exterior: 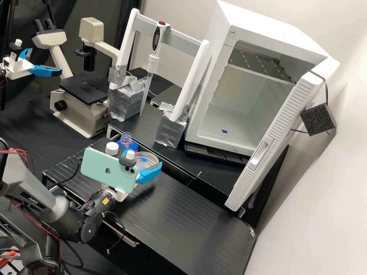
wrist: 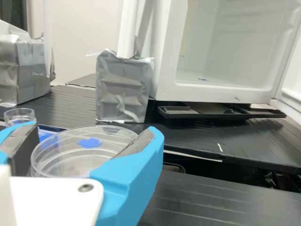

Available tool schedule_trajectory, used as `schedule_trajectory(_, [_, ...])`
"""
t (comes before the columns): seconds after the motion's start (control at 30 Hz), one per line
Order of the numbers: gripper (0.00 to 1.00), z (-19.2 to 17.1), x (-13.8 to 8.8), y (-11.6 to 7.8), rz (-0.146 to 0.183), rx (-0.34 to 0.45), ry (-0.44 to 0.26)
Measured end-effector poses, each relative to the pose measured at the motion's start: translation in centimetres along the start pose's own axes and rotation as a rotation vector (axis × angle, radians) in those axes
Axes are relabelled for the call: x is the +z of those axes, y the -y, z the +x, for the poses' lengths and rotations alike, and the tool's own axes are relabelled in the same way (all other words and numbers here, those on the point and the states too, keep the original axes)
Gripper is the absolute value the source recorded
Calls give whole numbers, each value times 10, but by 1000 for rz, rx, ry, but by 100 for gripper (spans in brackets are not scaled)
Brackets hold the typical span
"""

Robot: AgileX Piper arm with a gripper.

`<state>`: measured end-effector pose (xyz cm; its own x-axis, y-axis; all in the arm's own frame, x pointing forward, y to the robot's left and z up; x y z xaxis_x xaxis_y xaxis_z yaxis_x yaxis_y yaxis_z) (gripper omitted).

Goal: Close the lid

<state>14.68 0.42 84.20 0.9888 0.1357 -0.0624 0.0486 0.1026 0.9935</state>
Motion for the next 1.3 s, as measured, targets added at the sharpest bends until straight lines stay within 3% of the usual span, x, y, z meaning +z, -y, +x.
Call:
schedule_trajectory(0.47, [0, 7, -2, 10, -1, -64, -41])
schedule_trajectory(1.1, [0, 12, 4, 10, 5, -37, -5])
schedule_trajectory(1.3, [0, 13, 8, 10, 23, -28, 15])
